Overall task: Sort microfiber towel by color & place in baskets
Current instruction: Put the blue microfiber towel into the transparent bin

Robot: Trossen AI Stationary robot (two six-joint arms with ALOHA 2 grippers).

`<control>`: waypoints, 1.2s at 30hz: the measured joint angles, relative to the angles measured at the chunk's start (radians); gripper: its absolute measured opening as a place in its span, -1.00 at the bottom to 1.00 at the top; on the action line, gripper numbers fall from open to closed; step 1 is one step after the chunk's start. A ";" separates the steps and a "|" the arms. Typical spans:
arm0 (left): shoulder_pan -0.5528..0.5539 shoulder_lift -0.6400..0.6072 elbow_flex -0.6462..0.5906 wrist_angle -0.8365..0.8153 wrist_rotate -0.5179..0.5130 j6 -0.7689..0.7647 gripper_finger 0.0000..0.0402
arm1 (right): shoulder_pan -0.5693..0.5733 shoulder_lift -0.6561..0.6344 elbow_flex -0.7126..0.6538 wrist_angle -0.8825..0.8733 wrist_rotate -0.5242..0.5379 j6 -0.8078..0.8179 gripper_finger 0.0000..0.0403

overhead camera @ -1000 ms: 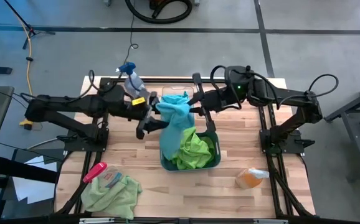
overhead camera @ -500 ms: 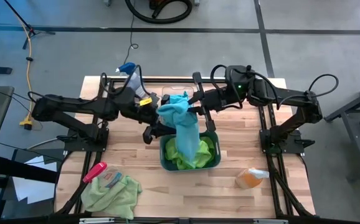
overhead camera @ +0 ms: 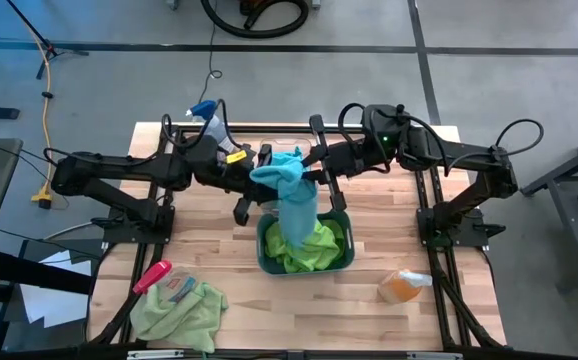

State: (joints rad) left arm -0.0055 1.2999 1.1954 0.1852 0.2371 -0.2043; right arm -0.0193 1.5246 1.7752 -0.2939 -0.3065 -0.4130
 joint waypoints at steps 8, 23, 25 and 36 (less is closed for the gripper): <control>0.002 -0.010 0.000 -0.057 -0.033 0.033 -0.99 | 0.000 -0.007 0.000 -0.027 0.090 0.126 -0.68; 0.019 -0.266 -0.006 -0.462 -0.379 0.151 -1.00 | 0.006 -0.163 0.000 -0.333 0.473 0.126 0.30; 0.021 -0.304 -0.029 -0.450 -0.429 0.178 -1.00 | 0.006 -0.186 0.000 -0.379 0.490 0.159 0.32; 0.190 -0.252 -0.188 -0.079 -0.383 0.266 -1.00 | 0.006 -0.259 0.000 -0.544 0.499 0.338 0.33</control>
State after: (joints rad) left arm 0.1843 1.0476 1.0069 0.1060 -0.1464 0.0616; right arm -0.0132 1.2655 1.7748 -0.8378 0.1921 -0.0745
